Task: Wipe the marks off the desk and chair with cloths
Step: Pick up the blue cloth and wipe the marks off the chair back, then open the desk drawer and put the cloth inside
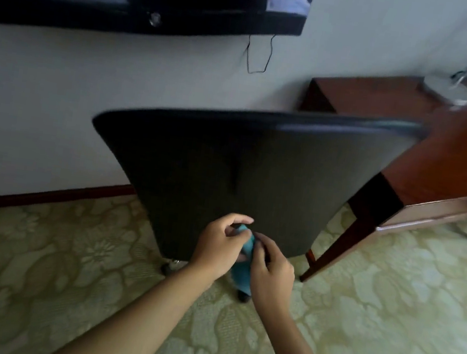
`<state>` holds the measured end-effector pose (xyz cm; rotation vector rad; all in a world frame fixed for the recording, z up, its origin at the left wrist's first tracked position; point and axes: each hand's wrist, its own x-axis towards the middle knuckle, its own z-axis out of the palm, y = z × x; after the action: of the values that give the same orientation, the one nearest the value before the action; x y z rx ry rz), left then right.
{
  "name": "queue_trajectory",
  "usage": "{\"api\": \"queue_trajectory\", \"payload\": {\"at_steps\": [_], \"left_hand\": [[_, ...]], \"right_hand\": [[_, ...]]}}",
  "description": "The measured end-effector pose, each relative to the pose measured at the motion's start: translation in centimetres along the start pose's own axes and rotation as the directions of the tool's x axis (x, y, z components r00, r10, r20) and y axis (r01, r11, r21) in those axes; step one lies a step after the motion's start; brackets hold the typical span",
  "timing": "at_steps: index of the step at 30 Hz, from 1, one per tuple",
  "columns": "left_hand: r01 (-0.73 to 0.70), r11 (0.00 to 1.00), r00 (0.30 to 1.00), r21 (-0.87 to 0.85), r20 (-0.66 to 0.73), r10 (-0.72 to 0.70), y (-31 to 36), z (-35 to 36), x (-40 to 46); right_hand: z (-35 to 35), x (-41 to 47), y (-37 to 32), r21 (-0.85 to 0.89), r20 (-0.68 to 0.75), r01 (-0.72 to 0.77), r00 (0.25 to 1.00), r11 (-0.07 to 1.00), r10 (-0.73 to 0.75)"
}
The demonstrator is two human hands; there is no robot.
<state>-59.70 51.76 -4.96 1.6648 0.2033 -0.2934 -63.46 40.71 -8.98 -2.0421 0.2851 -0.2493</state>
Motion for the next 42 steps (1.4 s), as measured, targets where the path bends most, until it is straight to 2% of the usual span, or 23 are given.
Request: {"api": "queue_trajectory", "payload": {"at_steps": [2,5,7,11,15,19,22,26,28,31,37,42], "left_hand": [[0.044,0.998,0.999,-0.051,-0.026,-0.046,3.6,0.2,-2.5],[0.065,0.995,0.995,-0.072,-0.066,-0.07,8.2,0.3,-5.6],[0.081,0.992,0.996,-0.098,-0.039,-0.085,11.8,0.6,-7.5],[0.055,0.99,0.995,-0.132,0.091,-0.043,18.2,2.0,-11.0],[-0.116,0.993,0.982,0.016,0.15,0.112,21.7,4.4,-12.4],[-0.256,0.953,0.958,0.161,0.172,0.228,23.9,8.4,-12.8],[-0.365,0.885,0.93,0.289,0.168,0.328,25.1,12.5,-12.9],[-0.482,0.721,0.867,0.498,0.153,0.475,27.6,20.8,-12.6],[-0.531,0.693,0.833,0.487,0.151,0.532,29.4,25.5,-12.4],[-0.551,0.704,0.822,0.449,0.149,0.549,31.4,31.4,-11.9],[-0.63,0.665,0.771,0.401,0.219,0.598,34.3,39.6,-10.2],[-0.63,0.701,0.772,0.334,0.371,0.517,36.1,44.5,-6.6]], "right_hand": [[-3.2,-1.4,-3.7,-0.026,0.058,0.044,0.997,0.999,-0.043],[-7.7,-3.6,-8.8,-0.063,0.245,0.102,0.966,0.993,-0.084],[-10.7,-4.3,-11.3,-0.11,0.313,0.124,0.946,0.986,-0.084],[-16.2,-4.4,-15.1,-0.182,0.197,0.117,0.977,0.976,-0.081],[-20.9,-3.2,-16.8,-0.191,0.061,0.092,0.995,0.977,-0.082],[-26.8,-1.8,-16.7,-0.097,-0.086,0.01,0.996,0.995,-0.018],[-31.8,-0.7,-15.6,-0.039,-0.117,0.004,0.993,0.999,-0.009],[-40.1,1.9,-13.0,0.019,-0.169,0.012,0.986,1.0,-0.008],[-44.5,3.6,-11.5,0.096,-0.203,0.016,0.979,0.995,0.004],[-50.0,5.7,-10.1,0.15,-0.212,0.039,0.977,0.988,-0.006],[-56.9,9.9,-7.2,0.23,-0.27,0.032,0.962,0.973,0.033],[-59.8,14.4,-4.9,0.258,-0.323,0.005,0.943,0.966,0.081]]}}
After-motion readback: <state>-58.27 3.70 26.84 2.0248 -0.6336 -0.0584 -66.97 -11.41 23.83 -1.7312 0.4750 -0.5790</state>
